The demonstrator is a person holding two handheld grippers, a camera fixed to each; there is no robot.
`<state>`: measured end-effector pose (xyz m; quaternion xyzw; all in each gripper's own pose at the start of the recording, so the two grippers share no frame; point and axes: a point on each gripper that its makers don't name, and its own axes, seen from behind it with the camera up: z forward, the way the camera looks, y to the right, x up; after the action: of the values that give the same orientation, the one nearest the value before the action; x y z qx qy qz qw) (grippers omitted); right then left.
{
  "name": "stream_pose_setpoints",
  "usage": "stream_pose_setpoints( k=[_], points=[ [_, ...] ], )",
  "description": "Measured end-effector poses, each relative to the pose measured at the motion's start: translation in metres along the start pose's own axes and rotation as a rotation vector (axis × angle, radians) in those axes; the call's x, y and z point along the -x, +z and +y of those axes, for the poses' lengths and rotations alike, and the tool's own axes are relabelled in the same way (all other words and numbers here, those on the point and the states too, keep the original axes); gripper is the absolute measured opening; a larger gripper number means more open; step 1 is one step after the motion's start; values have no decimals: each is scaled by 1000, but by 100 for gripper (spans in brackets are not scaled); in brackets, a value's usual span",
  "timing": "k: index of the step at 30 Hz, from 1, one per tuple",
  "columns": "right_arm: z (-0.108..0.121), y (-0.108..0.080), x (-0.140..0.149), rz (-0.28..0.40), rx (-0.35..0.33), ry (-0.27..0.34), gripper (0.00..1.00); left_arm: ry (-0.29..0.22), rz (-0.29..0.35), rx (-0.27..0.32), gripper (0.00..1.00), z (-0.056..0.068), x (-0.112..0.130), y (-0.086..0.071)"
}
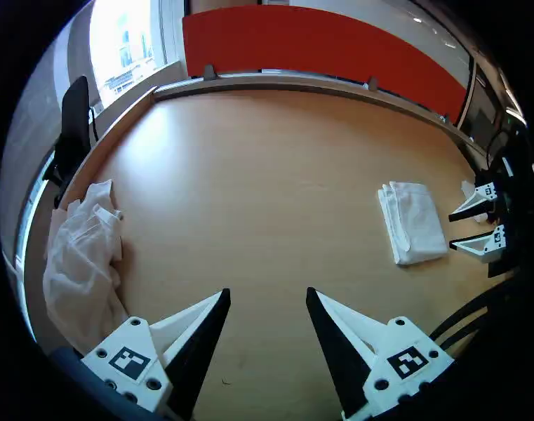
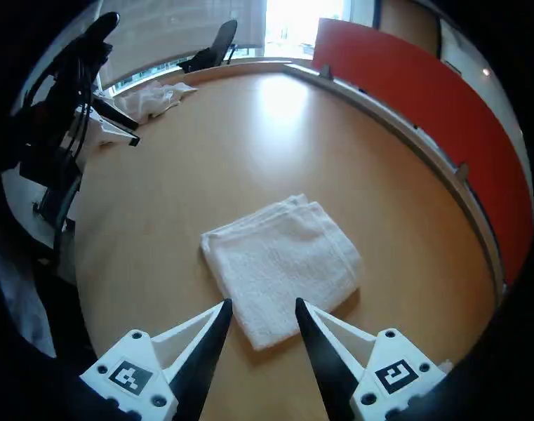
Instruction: Fold towel
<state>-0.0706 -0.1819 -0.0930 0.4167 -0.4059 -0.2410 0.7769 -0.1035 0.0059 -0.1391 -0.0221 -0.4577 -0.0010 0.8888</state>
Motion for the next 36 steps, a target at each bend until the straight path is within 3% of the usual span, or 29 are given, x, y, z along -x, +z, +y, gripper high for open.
stream_pose_setpoints(
  k=[22, 36],
  points=[
    [-4, 10, 53, -85, 12, 32, 68, 3, -2, 7, 79, 4, 2, -1],
    [-4, 15, 62, -96, 11, 64, 45, -2, -1, 9, 79, 4, 3, -1]
  ],
)
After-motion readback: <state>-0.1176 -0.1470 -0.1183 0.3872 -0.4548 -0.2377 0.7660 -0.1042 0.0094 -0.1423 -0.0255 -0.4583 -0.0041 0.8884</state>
